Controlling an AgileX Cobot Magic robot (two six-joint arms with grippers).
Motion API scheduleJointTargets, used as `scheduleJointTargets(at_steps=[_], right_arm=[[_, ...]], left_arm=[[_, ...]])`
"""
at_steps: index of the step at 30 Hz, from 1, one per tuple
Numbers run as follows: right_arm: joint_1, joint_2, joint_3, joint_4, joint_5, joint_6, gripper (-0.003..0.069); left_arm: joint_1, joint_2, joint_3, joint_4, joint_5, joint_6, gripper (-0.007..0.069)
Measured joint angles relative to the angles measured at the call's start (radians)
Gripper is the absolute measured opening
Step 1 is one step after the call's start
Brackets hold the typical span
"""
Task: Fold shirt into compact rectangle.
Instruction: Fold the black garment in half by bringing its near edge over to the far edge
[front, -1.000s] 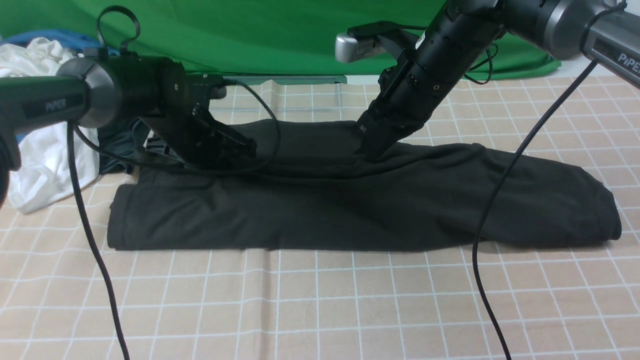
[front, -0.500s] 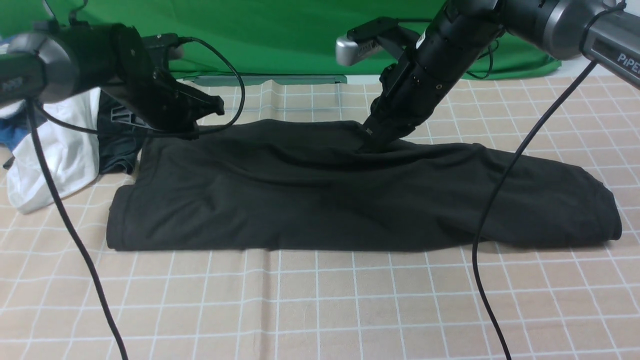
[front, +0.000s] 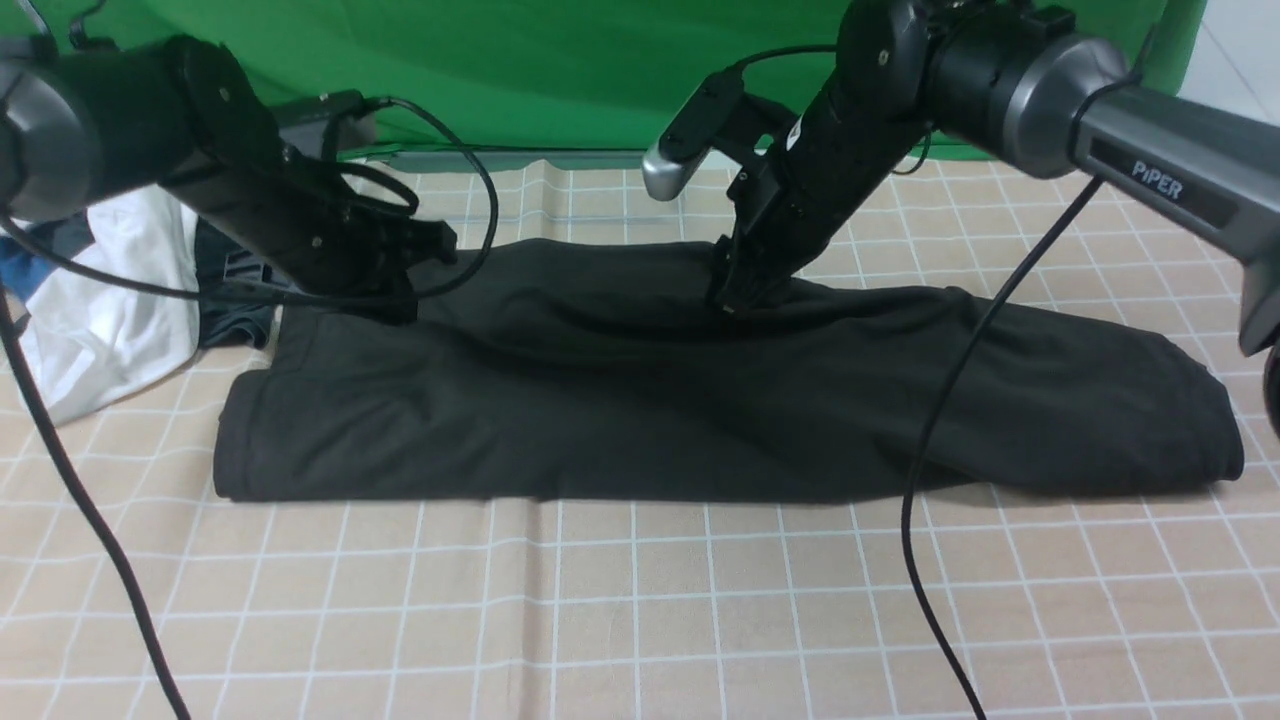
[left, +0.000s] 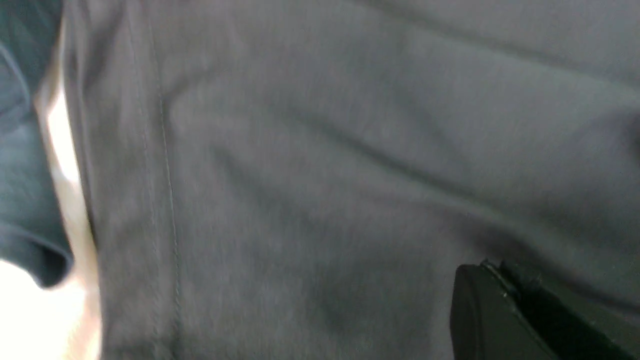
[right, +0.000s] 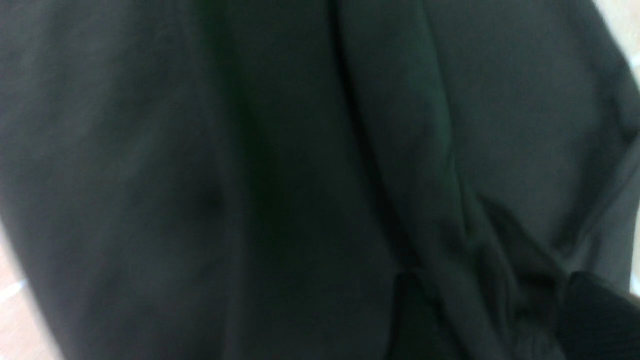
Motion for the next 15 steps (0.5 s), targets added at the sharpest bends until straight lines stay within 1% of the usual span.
scheduleJointTargets(at_steps=[1,2,5,8,11,13,15], right_arm=[[0.008,0.006,0.0,-0.005,-0.02,-0.005,0.0491],[0.011,0.012,0.0,-0.008,-0.035,-0.008,0.0502],[0.023,0.026,0.0,-0.014,-0.079,-0.01,0.051],[0.028,0.046,0.0,-0.022,-0.113,-0.01,0.0495],[0.028,0.067,0.0,-0.033,-0.129,-0.01,0.0442],[0.028,0.08,0.0,-0.038,-0.143,-0.01,0.0322],[0.028,0.085,0.0,-0.039,-0.167,-0.01,0.0158]], left_arm=[[0.0,0.0,0.012,-0.002,-0.001,0.0,0.0019],[0.0,0.0,0.016,-0.002,-0.001,0.001,0.0019],[0.0,0.0,0.018,-0.004,-0.01,0.001,0.0019],[0.0,0.0,0.018,-0.006,-0.018,0.001,0.0019],[0.0,0.0,0.018,-0.006,-0.018,0.002,0.0019],[0.0,0.0,0.018,-0.006,-0.018,0.002,0.0019],[0.0,0.0,0.018,-0.006,-0.018,0.002,0.0019]])
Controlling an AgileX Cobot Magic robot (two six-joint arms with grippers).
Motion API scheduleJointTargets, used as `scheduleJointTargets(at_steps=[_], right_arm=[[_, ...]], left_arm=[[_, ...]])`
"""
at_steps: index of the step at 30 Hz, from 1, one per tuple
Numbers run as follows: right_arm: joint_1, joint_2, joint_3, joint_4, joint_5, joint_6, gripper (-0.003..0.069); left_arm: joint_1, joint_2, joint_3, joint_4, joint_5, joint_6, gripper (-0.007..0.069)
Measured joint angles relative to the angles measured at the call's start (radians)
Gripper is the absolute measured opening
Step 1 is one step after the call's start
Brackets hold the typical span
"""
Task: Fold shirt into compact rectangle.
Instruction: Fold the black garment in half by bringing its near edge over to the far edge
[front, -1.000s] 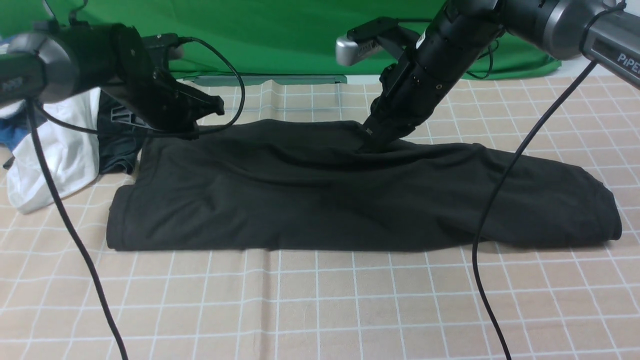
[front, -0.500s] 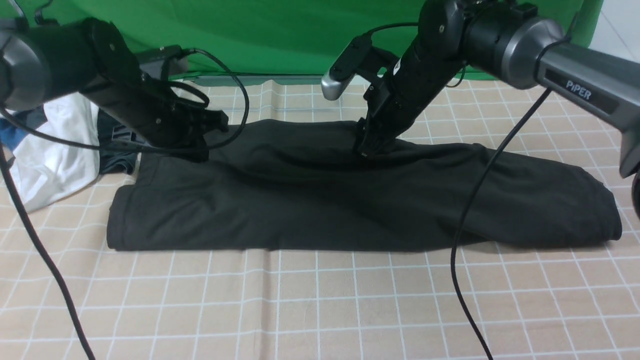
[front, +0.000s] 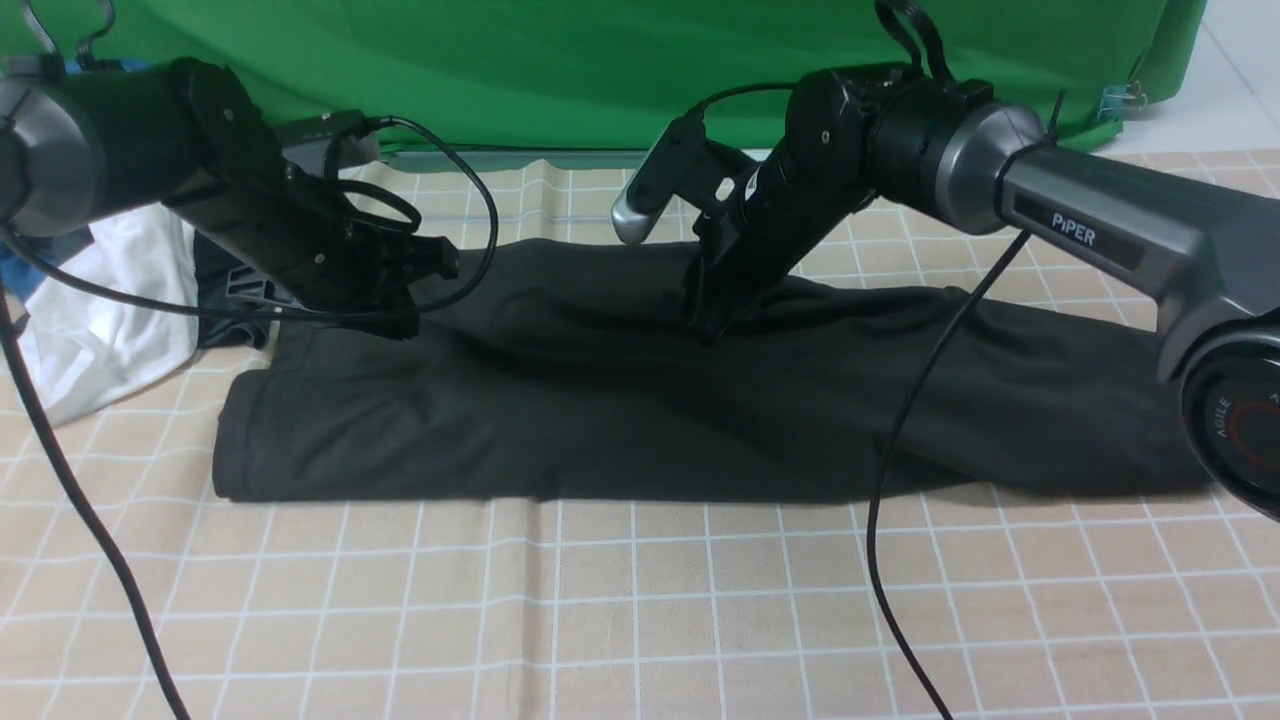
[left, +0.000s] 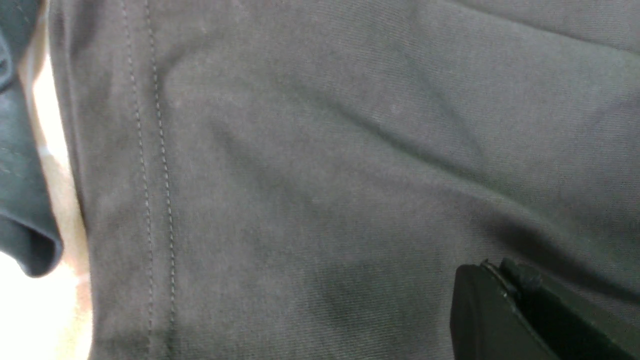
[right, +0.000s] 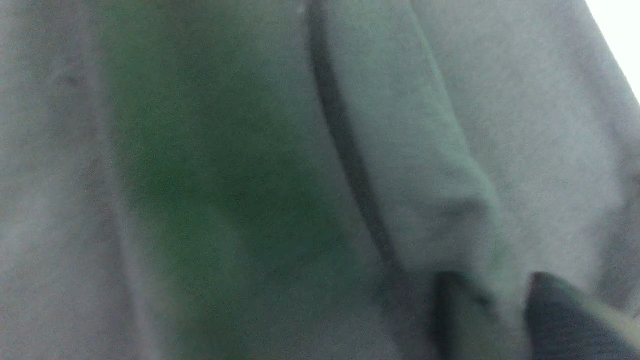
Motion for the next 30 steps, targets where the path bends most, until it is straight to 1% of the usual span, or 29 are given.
scheduleJointTargets(at_steps=[2,3,9,17,19,21,23,24,25,27,28,30], right_arm=[[0.0,0.0,-0.014,-0.001,-0.021,0.0,0.0073],[0.0,0.0,-0.024,-0.003,-0.034,0.0,0.006],[-0.002,0.0,-0.097,-0.034,-0.102,0.001,0.0052],[-0.031,0.033,-0.109,-0.035,-0.158,0.016,0.0057],[-0.031,0.054,-0.109,-0.036,-0.176,0.019,0.0081],[-0.031,0.069,-0.109,-0.037,-0.191,0.021,0.0139],[-0.032,0.075,-0.109,-0.041,-0.198,0.032,0.0246],[-0.032,0.076,-0.109,-0.044,-0.198,0.035,0.0289],[-0.033,0.076,-0.109,-0.051,-0.197,0.046,0.0349],[-0.034,0.066,-0.109,-0.065,-0.18,0.062,0.0412],[-0.034,0.055,-0.109,-0.09,-0.159,0.093,0.0428],[-0.034,0.022,-0.109,-0.138,-0.116,0.157,0.0428]], left_arm=[[0.0,0.0,0.0,0.0,0.0,0.0,0.0019],[0.0,0.0,0.0,0.0,0.0,0.0,0.0019],[0.0,-0.011,0.0,0.006,-0.015,0.0,0.0019],[0.0,-0.086,0.0,0.032,-0.082,0.0,0.0019],[0.0,-0.091,0.0,0.057,-0.093,-0.004,0.0019],[0.0,-0.091,0.001,0.097,-0.1,-0.021,0.0021],[0.0,-0.091,0.002,0.169,-0.112,-0.07,0.0025],[0.0,-0.091,0.002,0.204,-0.123,-0.101,0.0035],[0.0,-0.091,0.002,0.257,-0.139,-0.15,0.0057],[0.0,-0.091,0.002,0.334,-0.15,-0.218,0.0101],[0.002,-0.091,0.002,0.371,-0.15,-0.258,0.0137],[0.008,-0.091,0.002,0.392,-0.135,-0.294,0.0179]])
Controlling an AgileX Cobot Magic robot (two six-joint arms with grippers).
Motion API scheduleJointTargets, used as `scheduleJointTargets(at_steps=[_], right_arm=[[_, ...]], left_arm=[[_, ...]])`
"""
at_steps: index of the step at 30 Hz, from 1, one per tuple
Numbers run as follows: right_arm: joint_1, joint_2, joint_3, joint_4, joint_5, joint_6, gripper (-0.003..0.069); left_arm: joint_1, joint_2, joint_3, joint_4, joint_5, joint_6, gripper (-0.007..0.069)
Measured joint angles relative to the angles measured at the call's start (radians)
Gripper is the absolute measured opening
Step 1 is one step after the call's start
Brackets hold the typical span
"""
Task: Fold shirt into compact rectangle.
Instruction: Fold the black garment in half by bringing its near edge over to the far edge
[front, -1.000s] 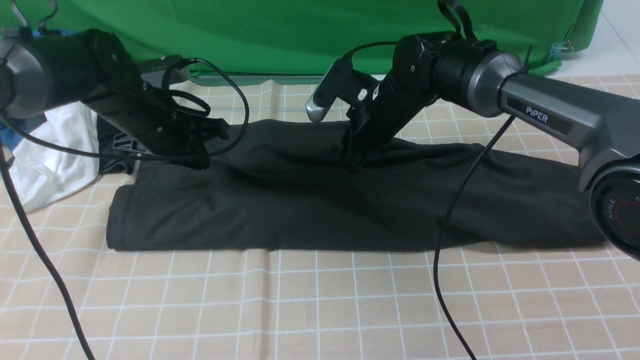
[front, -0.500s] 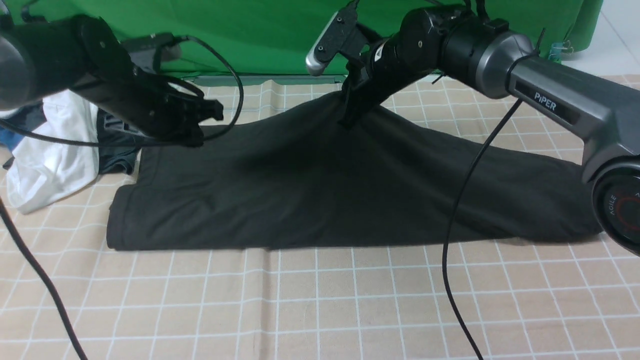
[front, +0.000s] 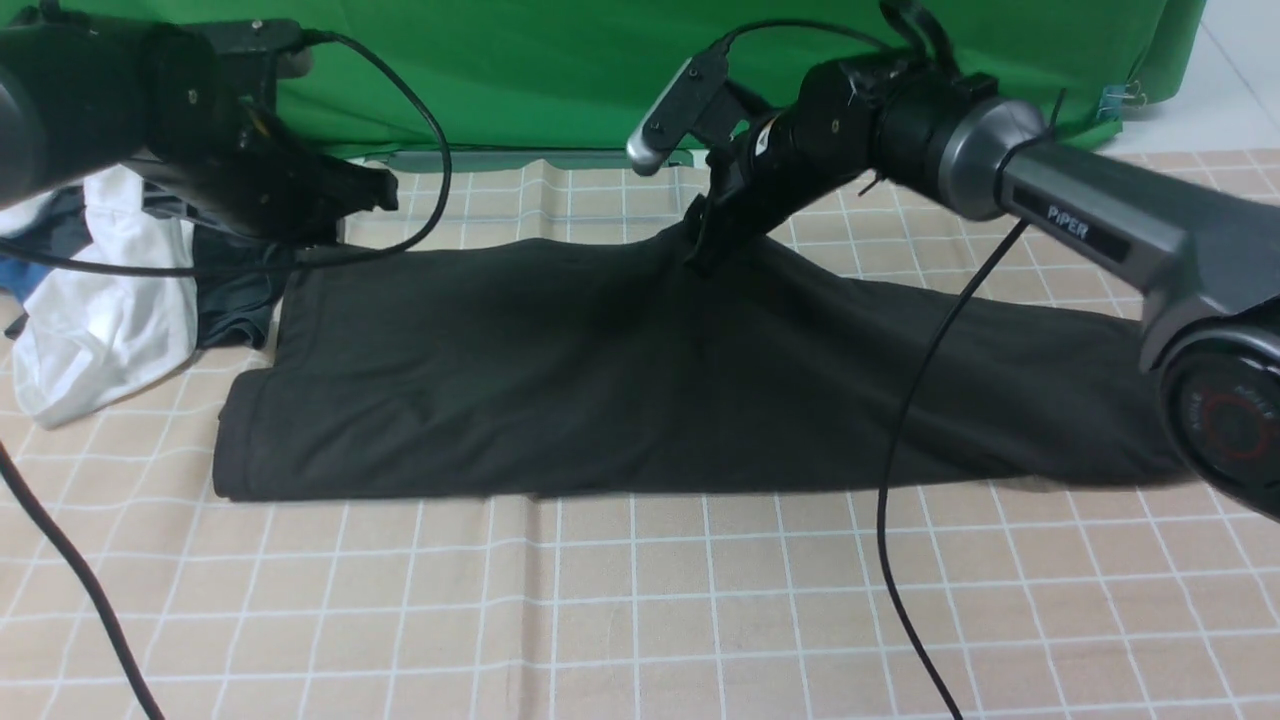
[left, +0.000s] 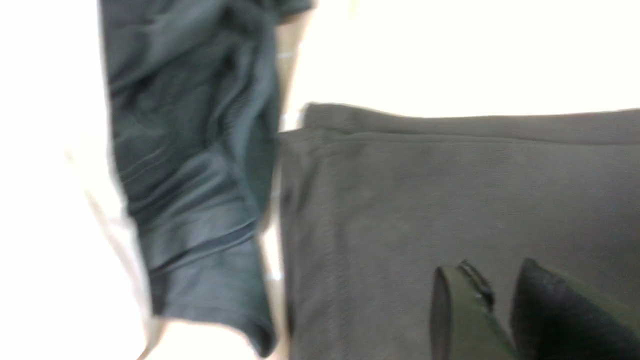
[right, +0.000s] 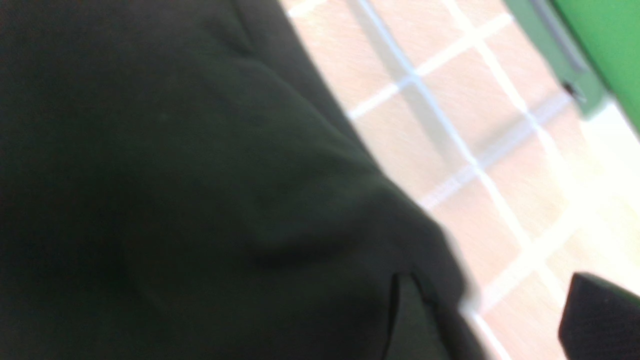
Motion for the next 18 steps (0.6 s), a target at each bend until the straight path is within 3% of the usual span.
scheduleJointTargets(at_steps=[1,2,4,6,8,12,18], right_arm=[[0.0,-0.026,0.0,-0.039,0.033,0.045,0.0414],[-0.006,-0.085,0.0,-0.102,0.112,0.109,0.0345],[-0.018,-0.142,-0.001,-0.129,0.198,0.132,0.0218],[-0.043,-0.186,-0.001,-0.137,0.298,0.144,0.0093],[-0.071,-0.211,-0.001,-0.138,0.392,0.16,0.0047],[-0.144,-0.232,0.004,-0.134,0.544,0.199,0.0036],[-0.222,-0.268,0.067,0.011,0.581,0.194,0.0036]], left_arm=[[0.005,0.0,0.0,0.006,0.012,-0.013,0.0216],[0.023,0.0,0.0,0.003,0.025,-0.027,0.0269],[0.053,0.0,-0.002,-0.036,0.028,-0.03,0.0308],[0.088,0.005,-0.019,-0.092,0.047,-0.032,0.0328],[0.12,0.025,-0.058,-0.145,0.068,-0.018,0.033],[0.143,0.092,-0.159,-0.225,0.118,0.068,0.033],[0.129,0.215,-0.281,-0.258,0.145,0.123,0.033]])
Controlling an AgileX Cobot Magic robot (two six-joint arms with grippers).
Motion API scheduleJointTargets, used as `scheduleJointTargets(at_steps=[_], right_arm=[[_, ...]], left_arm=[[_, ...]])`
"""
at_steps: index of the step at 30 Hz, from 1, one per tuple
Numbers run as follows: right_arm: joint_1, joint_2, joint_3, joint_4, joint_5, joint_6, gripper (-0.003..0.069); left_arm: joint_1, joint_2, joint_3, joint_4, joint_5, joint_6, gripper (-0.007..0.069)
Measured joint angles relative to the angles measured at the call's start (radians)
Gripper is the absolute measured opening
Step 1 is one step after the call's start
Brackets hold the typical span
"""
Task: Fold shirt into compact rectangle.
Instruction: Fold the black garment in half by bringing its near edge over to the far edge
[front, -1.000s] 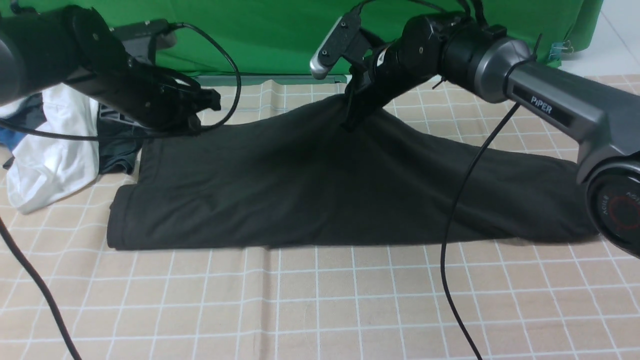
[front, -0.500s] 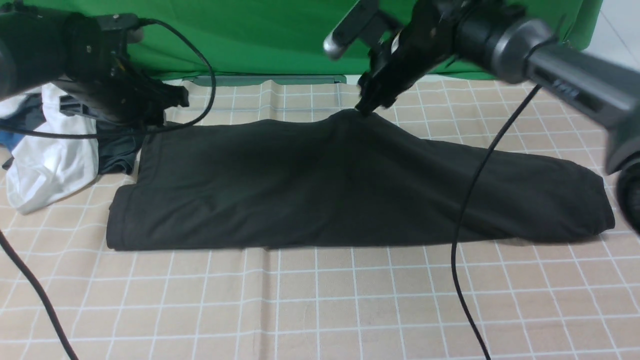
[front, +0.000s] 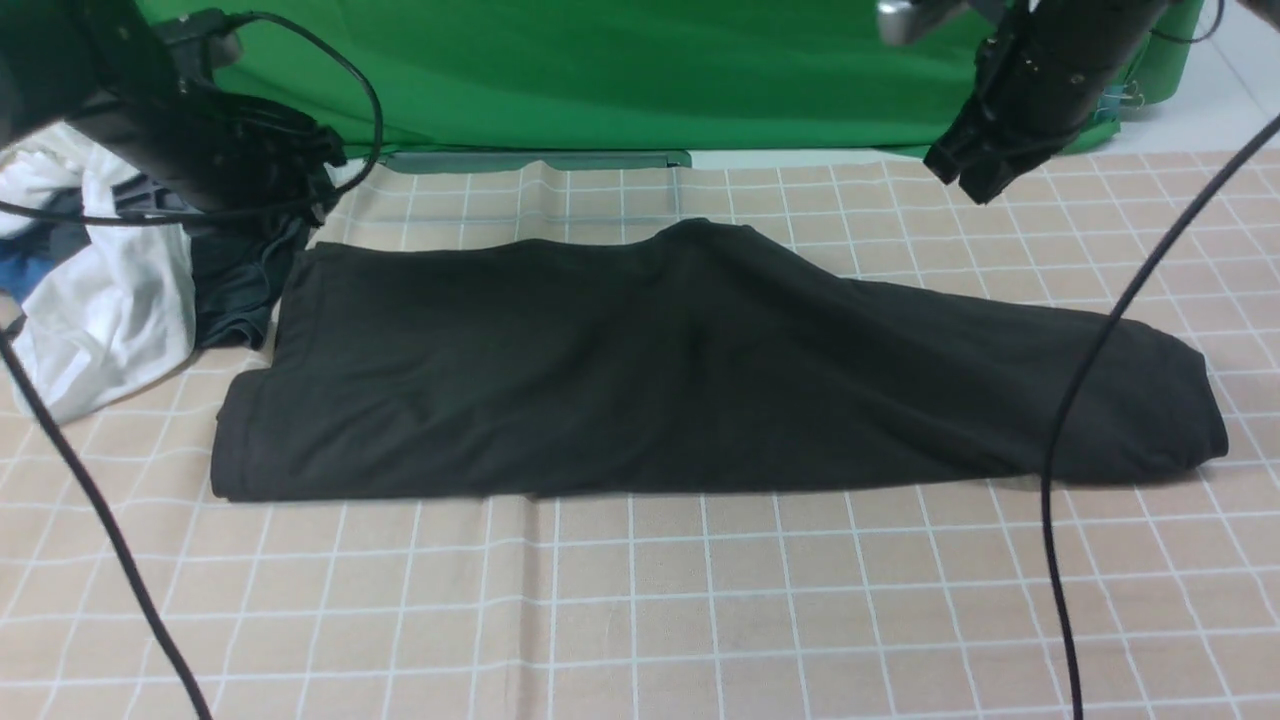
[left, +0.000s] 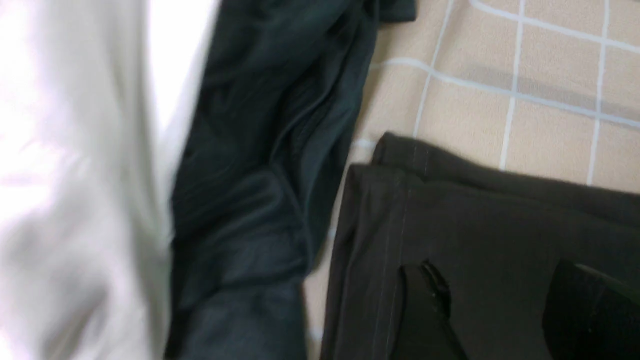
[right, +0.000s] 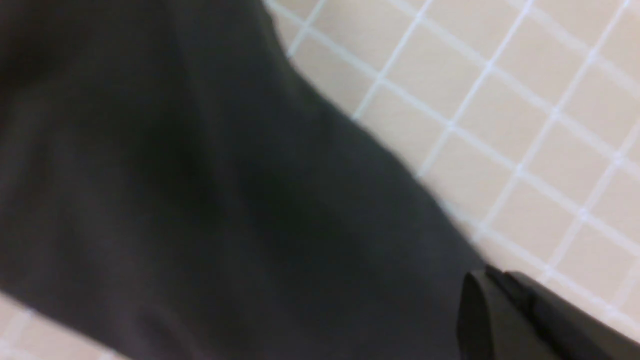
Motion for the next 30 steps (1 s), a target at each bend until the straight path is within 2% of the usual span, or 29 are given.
scheduleJointTargets(at_steps=[3,13,16,17,19,23,30], right_arm=[[-0.009,-0.014,0.013,0.053,0.003,-0.015,0.0036],[-0.009,-0.016,0.013,0.116,0.002,-0.035,0.0036],[-0.009,-0.016,0.013,0.127,-0.003,-0.035,0.0036],[-0.009,-0.016,0.013,0.131,-0.007,-0.035,0.0036],[-0.009,-0.016,0.013,0.132,-0.013,-0.036,0.0036],[-0.009,-0.016,0.013,0.134,-0.015,-0.036,0.0036],[-0.009,-0.016,0.013,0.131,-0.017,-0.036,0.0036]], left_arm=[[0.0,0.069,-0.054,0.0,0.001,0.014,0.033],[0.0,0.183,-0.102,0.041,-0.016,0.032,0.0318],[0.0,0.19,-0.103,0.043,-0.015,0.054,0.0251],[0.0,0.192,-0.105,0.048,-0.015,0.077,0.0151],[0.0,0.193,-0.108,0.048,-0.017,0.111,0.0059],[0.0,0.19,-0.123,0.056,-0.012,0.124,0.0017],[0.0,0.099,-0.127,0.118,-0.012,0.127,0.0017]])
